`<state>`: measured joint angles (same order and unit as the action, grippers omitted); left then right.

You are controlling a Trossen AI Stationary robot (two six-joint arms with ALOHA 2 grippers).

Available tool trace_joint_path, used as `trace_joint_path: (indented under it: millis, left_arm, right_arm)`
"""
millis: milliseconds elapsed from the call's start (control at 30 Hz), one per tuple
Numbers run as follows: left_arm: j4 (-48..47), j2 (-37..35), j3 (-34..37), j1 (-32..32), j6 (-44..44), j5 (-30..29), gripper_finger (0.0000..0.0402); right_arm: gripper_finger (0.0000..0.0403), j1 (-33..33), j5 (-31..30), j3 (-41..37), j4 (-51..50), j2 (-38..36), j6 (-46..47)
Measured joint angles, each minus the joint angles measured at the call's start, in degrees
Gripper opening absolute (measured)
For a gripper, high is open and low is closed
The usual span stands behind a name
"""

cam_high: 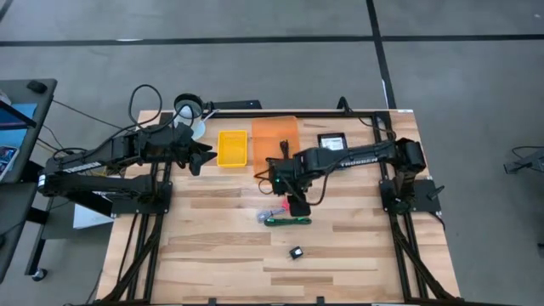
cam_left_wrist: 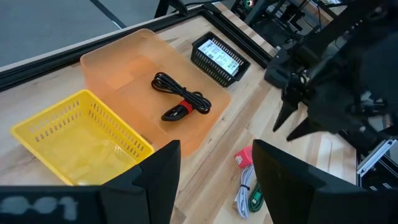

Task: Pick and place items into bin
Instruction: Put the green USB cable into the orange bin

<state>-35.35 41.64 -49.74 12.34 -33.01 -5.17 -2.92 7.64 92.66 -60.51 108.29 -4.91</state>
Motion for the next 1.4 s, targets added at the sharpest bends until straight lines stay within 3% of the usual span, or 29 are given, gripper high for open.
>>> trace_joint_path:
  millis: [833, 1400]
  left_arm:
    - [0.0, 0.0, 0.0, 0.0, 0.0, 0.3, 0.0189]
    - [-0.4, 0.0, 0.0, 0.0, -0.7, 0.3, 0.0189]
  right_arm:
    - [0.0124, -8.0, -0.1, -11.5, 14.5, 0.0, 10.5]
    - [0.0124, -8.0, 0.0, -15.1, 20.0, 6.9, 10.5]
